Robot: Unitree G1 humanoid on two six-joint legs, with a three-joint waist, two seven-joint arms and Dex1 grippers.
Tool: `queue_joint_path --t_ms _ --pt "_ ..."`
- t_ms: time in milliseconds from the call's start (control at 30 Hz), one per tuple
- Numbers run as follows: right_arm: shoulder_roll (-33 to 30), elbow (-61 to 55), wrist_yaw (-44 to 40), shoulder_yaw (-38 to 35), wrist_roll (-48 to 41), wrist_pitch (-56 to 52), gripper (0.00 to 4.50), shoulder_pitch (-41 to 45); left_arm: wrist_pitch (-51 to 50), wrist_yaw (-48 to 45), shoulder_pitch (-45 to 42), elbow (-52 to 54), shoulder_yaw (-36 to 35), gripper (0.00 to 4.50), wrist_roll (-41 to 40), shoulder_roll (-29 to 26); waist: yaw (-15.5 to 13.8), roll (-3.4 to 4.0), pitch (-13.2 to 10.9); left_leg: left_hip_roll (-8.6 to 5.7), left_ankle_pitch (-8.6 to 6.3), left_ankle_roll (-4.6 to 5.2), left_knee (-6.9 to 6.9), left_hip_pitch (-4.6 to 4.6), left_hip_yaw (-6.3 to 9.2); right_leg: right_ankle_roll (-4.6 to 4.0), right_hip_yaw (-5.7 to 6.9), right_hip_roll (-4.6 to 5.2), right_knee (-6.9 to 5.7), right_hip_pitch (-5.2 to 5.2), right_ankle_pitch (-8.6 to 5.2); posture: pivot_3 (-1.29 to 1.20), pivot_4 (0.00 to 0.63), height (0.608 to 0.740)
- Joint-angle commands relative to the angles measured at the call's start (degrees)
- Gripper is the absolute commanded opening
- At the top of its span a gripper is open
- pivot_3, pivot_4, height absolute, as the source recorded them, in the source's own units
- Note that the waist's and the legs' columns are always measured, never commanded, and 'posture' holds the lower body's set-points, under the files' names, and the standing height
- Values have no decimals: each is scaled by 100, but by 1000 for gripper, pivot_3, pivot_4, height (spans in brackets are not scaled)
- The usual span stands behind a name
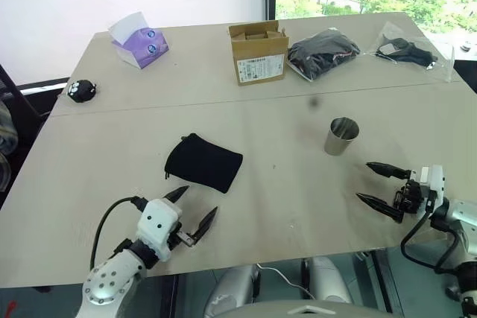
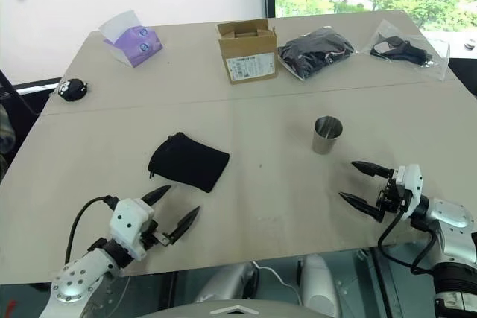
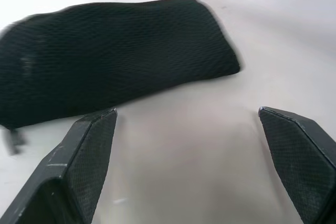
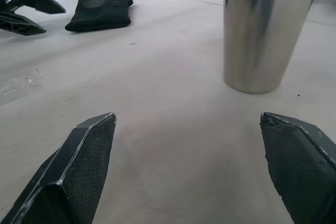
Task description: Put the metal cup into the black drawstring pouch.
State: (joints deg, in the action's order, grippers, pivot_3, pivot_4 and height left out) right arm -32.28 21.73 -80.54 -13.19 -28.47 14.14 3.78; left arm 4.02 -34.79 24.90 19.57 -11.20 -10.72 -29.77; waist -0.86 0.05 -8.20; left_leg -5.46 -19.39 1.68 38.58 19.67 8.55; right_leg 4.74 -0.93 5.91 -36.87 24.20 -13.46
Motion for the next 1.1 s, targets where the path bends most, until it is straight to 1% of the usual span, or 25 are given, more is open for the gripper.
queue_joint_path --t_ms 33,100,233,300,333,400,467,500,533,567,600,667,833,933,1033,1100 --pt "39 -314 -39 11 -145 -43 4450 -72 1159 -445 -582 -730 -443 4500 129 -596 -2 2 1 0 0 0 1 0 0 0 0 0 0 -1 0 0 150 740" --pt "90 -560 -51 64 -257 -216 4450 -224 1610 -756 -1078 -1372 -545 4500 94 -1002 3 2 2 -6 0 0 1 1 -1 0 0 1 0 -1 0 0 150 740" --pt "189 -965 18 158 -286 -265 4450 -487 3128 -1292 -2088 -3020 -429 4500 500 -1891 28 3 2 -8 0 1 -1 3 3 1 2 1 2 2 0 0 150 740" --pt "247 -1048 95 163 -275 -253 4450 -546 3635 -1391 -2710 -3856 -312 4500 679 -2223 58 3 2 -9 0 1 -2 3 -1 1 -1 0 4 4 1 0 150 740" --pt "275 -1066 133 157 -270 -227 4450 -567 3795 -1415 -3047 -4234 -243 4500 763 -2341 58 4 2 -9 0 1 -2 3 -2 1 -2 -1 4 4 1 0 150 740" --pt "298 -1087 178 153 -270 -202 4450 -593 4053 -1451 -3451 -4734 -127 4500 827 -2446 55 2 2 -12 0 1 -1 3 4 1 4 -1 2 3 1 0 150 740" --pt "324 -1077 213 152 -258 -176 4450 -592 4677 -1374 -3883 -5382 74 4500 1133 -2548 66 3 3 -13 0 1 0 3 9 2 8 -1 0 3 1 0 150 740" --pt "340 -1092 242 146 -252 -160 4450 -607 4998 -1239 -4150 -5722 203 4500 1413 -2612 76 3 3 -14 0 1 0 4 8 2 8 -1 1 4 1 0 150 740" --pt "357 -1128 281 133 -256 -151 4450 -633 5316 -1070 -4407 -6012 348 4500 1755 -2671 96 2 3 -15 0 1 -1 4 8 2 7 0 1 4 1 0 150 740" --pt "367 -1199 316 125 -272 -154 4450 -677 5720 -637 -4660 -6241 591 4500 2548 -2821 102 1 3 -17 0 1 -1 4 8 2 8 1 1 5 1 0 150 740" --pt "373 -1249 339 121 -283 -157 4450 -708 6025 -295 -4852 -6426 778 4500 3141 -2933 112 2 3 -17 0 1 0 6 10 3 12 0 2 5 1 0 150 740" --pt "396 -1410 371 133 -348 -218 4450 -787 6481 429 -5146 -6672 1101 4500 4105 -3007 118 -7 1 -20 0 1 0 8 16 3 17 -1 4 5 1 0 150 740" --pt "404 -1721 501 165 -415 -353 4450 -863 6839 2307 -5808 -6996 1812 4500 5679 -3055 164 -7 1 -20 0 1 -1 9 5 6 4 -1 -7 13 2 0 150 740" --pt "411 -1844 554 181 -432 -382 4450 -908 6898 3578 -6192 -7024 2407 4500 6733 -3123 149 -6 1 -20 0 1 -1 11 2 7 3 -1 -16 19 2 0 150 740" --pt "437 -2024 552 160 -558 -433 4450 -937 6925 4510 -6480 -7199 2923 4500 7305 -3133 136 -6 2 -24 0 2 3 11 0 8 1 0 -20 19 2 0 150 740" --pt "409 -2235 407 160 -763 -524 4450 -990 7033 4925 -6588 -7221 3140 4500 7459 -3146 140 -6 2 -25 0 2 3 11 -2 9 -2 0 -21 19 2 0 150 740"
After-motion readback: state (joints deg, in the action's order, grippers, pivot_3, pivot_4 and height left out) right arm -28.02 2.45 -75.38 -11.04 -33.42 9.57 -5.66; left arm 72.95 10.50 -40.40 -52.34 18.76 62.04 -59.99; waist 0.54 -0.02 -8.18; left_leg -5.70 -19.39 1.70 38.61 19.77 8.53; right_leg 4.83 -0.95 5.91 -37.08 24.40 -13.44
